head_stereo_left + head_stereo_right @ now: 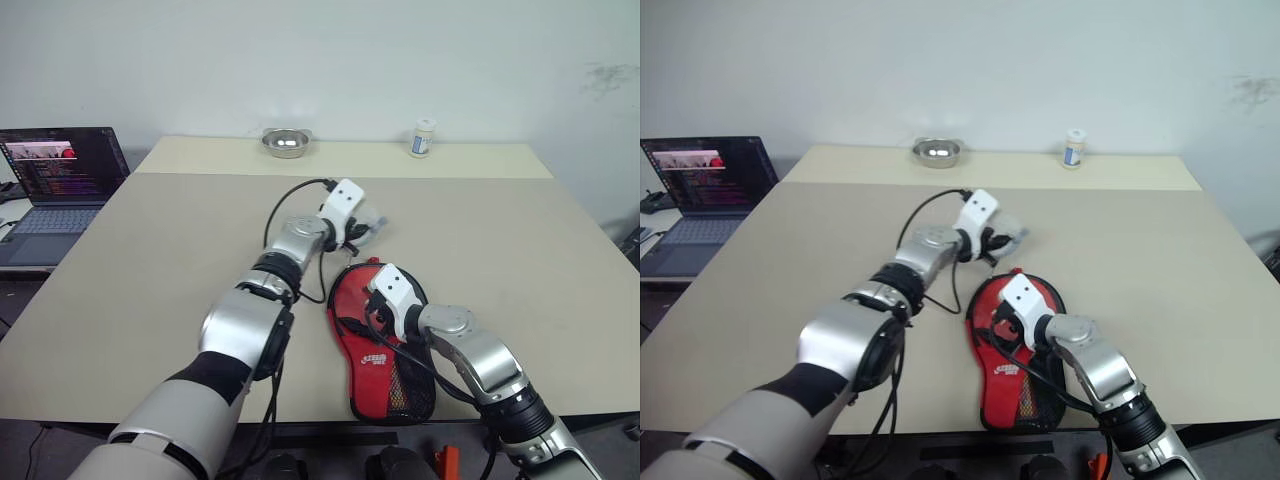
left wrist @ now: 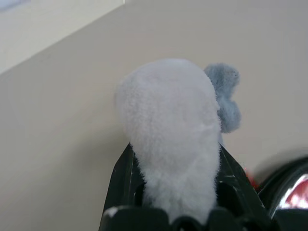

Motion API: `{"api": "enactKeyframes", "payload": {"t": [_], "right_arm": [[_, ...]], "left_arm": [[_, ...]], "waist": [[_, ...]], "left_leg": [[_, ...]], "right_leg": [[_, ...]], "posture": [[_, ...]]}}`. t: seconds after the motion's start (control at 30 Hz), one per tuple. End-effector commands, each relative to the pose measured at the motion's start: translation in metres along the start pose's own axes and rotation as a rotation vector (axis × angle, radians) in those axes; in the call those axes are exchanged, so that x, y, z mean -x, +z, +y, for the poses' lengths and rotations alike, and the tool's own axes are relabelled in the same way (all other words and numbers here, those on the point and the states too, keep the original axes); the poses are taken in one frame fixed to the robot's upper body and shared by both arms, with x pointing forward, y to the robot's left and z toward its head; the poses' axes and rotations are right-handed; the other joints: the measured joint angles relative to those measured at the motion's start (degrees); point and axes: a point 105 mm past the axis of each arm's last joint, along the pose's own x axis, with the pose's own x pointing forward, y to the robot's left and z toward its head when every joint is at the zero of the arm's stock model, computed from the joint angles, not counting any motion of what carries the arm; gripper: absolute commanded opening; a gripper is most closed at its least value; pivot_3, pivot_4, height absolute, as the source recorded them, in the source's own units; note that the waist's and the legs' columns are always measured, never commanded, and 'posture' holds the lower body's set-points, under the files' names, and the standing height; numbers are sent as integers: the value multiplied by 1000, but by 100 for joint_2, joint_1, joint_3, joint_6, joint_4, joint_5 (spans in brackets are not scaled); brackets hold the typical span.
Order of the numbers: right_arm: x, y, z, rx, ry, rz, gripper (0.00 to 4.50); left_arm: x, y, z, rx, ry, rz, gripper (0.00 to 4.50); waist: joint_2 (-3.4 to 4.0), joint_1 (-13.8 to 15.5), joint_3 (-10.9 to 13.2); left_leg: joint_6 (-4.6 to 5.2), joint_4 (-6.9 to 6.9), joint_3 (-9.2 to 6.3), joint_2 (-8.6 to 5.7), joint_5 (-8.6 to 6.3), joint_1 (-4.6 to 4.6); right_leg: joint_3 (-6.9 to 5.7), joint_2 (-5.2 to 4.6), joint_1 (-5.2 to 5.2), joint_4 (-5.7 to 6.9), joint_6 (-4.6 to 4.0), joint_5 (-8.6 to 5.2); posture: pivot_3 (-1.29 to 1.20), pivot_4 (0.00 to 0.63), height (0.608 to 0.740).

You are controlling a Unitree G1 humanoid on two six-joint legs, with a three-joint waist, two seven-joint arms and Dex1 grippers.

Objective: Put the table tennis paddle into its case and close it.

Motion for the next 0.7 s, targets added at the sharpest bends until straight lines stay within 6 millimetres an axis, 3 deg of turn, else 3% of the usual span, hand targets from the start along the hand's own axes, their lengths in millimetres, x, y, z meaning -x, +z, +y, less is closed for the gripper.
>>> {"api": "enactKeyframes", "payload": {"t": [0.03, 0.23, 0.33, 0.43, 0.7], "right_arm": [[-1, -49, 15, -72, 45, 194, 4500], [0, -53, 21, -76, 51, 205, 4500], [0, -53, 22, -78, 50, 206, 4500], [-1, -53, 22, -80, 44, 204, 4500], [-1, -51, 19, -75, 34, 198, 4500]], "left_arm": [[-9, 53, -20, -60, -1, -141, 726], [-23, 74, -72, -99, -112, -182, 705], [-29, 76, -116, -159, -252, -181, 704], [-30, 71, -140, -176, -346, -173, 704], [-29, 43, -152, -195, -451, -89, 703]], "waist": [[0, 2, 0], [3, 3, -1], [9, 2, -5], [14, 2, -8], [16, 2, -9]], "left_leg": [[0, -1, -1, 0, 0, -1], [0, -4, 0, -6, 0, -2], [0, -4, -2, -7, 0, -1], [0, -5, -3, -7, 0, 0], [0, -5, -3, -6, 0, 1]], "right_leg": [[-1, 0, 0, -1, 0, 0], [-1, -1, 0, -8, 1, -1], [-2, -1, 0, -7, 1, -1], [-2, 0, 2, -7, 1, -1], [-1, 0, 2, -7, 1, -1]], "posture": [[0, 150, 740], [0, 150, 740], [0, 150, 740], [0, 150, 740], [0, 150, 740]]}}
